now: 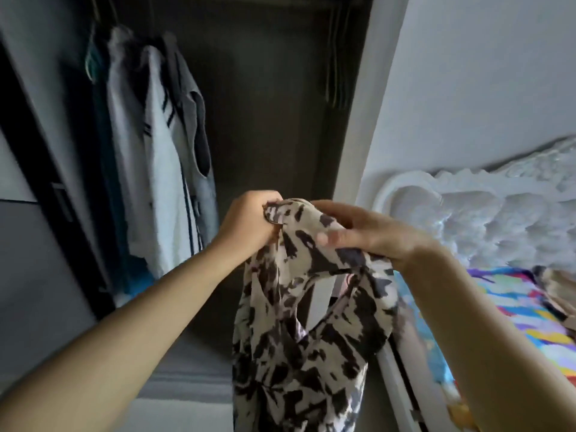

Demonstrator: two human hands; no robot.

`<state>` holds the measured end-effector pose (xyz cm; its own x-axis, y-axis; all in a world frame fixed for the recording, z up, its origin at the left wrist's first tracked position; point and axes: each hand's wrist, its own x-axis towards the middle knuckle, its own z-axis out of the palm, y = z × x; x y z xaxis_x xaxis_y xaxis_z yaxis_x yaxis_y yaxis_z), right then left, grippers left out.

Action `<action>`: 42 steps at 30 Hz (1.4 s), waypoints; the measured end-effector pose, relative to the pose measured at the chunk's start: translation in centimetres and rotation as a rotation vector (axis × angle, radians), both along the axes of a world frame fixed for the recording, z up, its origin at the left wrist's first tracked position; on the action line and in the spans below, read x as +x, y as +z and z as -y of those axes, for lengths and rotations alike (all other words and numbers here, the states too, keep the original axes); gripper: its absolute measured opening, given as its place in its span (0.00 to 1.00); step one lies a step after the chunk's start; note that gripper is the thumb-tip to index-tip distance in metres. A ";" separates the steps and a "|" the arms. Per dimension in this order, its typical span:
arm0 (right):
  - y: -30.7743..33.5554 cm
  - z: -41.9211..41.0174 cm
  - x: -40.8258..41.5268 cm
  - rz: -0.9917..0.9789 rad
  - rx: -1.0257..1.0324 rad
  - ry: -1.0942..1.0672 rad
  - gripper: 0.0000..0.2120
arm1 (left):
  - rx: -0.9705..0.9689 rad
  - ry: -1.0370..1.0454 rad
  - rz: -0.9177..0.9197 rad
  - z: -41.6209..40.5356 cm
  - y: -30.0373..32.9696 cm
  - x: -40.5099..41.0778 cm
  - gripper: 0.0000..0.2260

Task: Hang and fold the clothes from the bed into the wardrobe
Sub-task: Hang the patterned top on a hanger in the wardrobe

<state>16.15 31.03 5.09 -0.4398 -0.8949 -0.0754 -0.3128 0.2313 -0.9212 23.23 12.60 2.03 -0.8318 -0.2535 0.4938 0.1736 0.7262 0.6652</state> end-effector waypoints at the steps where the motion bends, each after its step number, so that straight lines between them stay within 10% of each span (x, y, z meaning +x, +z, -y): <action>1: -0.4 1.0 0.0 -0.024 0.107 0.030 0.28 | -0.027 0.011 0.042 1.0 0.3 0.2 0.12; 4: -1.1 3.2 0.1 -0.050 0.220 -0.010 0.25 | -0.135 0.079 0.246 4.1 0.4 0.1 0.18; 9: -1.1 7.5 -0.1 0.191 -0.164 -0.206 0.10 | -0.408 0.268 0.386 9.4 -0.6 0.7 0.13; 14: -0.8 14.0 0.8 0.397 -0.529 -0.379 0.11 | -0.083 0.009 0.512 13.3 -1.2 1.9 0.24; 19: -0.7 18.5 1.4 0.479 -0.584 -0.445 0.09 | 0.188 -0.520 0.400 15.4 -3.1 3.4 0.03; 23: -1.1 20.5 1.3 0.449 -0.597 -0.455 0.10 | 0.494 -0.681 0.359 16.4 -2.7 3.7 0.10; 31: -2.5 23.6 1.1 -0.009 -0.073 -0.645 0.17 | 0.617 -0.278 0.297 17.6 -3.0 -0.4 0.05; 34: -2.6 23.2 1.6 -0.153 -0.106 -0.705 0.11 | 0.937 -0.052 0.196 19.2 -2.2 -1.7 0.09; 42: -7.3 26.5 2.5 -0.541 0.211 -0.555 0.10 | 1.044 -0.177 0.195 20.0 -0.7 -2.1 0.13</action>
<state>18.65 4.58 -2.25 -0.8406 -0.5253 0.1324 -0.4916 0.6369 -0.5939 21.11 -7.43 1.36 -0.9391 -0.3411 -0.0417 0.0446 -0.2413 0.9694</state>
